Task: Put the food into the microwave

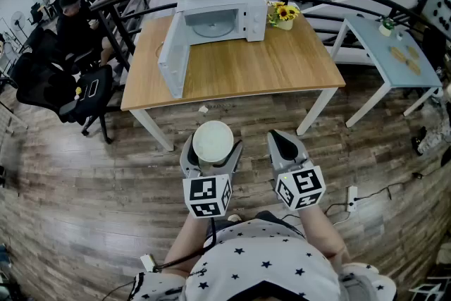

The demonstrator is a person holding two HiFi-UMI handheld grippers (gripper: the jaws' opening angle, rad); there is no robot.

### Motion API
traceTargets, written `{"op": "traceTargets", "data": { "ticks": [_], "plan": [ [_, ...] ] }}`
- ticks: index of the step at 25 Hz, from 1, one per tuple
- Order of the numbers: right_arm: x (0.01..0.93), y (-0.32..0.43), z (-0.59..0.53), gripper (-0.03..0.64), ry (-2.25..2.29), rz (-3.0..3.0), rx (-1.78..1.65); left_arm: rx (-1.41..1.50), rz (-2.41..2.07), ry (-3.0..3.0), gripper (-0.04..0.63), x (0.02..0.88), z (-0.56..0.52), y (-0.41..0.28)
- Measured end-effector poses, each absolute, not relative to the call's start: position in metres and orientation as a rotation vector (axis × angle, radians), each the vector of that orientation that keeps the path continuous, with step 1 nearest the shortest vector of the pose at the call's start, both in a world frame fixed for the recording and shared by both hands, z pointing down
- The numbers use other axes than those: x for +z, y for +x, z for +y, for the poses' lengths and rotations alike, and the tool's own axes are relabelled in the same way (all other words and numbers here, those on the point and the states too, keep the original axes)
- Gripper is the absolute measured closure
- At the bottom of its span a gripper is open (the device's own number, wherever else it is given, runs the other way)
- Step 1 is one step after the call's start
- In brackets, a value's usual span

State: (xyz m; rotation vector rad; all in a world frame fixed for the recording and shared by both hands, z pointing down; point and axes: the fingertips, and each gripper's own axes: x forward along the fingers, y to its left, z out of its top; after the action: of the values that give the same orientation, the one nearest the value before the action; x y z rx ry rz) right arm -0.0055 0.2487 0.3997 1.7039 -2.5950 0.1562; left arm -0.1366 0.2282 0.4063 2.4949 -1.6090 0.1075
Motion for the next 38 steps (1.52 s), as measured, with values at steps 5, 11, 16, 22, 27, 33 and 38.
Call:
{"op": "traceTargets", "data": {
  "ticks": [5, 11, 16, 22, 27, 33, 38],
  "plan": [
    [0.401, -0.005, 0.251, 0.611, 1.695, -2.597, 0.148, 0.114, -1.607, 2.492, 0.101, 0.41, 0.234, -0.136],
    [0.4, -0.01, 0.247, 0.611, 1.694, -2.597, 0.149, 0.117, -1.596, 2.493, 0.101, 0.411, 0.23, -0.14],
    [0.406, -0.02, 0.245, 0.611, 1.666, -2.599, 0.177, 0.111, -1.585, 2.498, 0.101, 0.411, 0.227, -0.145],
    [0.409, -0.03, 0.241, 0.611, 1.674, -2.6, 0.197, 0.113, -1.574, 2.504, 0.101, 0.412, 0.222, -0.152],
    [0.408, -0.037, 0.24, 0.611, 1.692, -2.589, 0.193, 0.117, -1.563, 2.509, 0.101, 0.414, 0.22, -0.157],
    [0.41, -0.038, 0.239, 0.611, 1.7, -2.582, 0.208, 0.118, -1.557, 2.512, 0.101, 0.415, 0.218, -0.16],
    [0.411, -0.042, 0.234, 0.611, 1.684, -2.595, 0.204, 0.115, -1.556, 2.505, 0.101, 0.419, 0.214, -0.16]
  ]
}}
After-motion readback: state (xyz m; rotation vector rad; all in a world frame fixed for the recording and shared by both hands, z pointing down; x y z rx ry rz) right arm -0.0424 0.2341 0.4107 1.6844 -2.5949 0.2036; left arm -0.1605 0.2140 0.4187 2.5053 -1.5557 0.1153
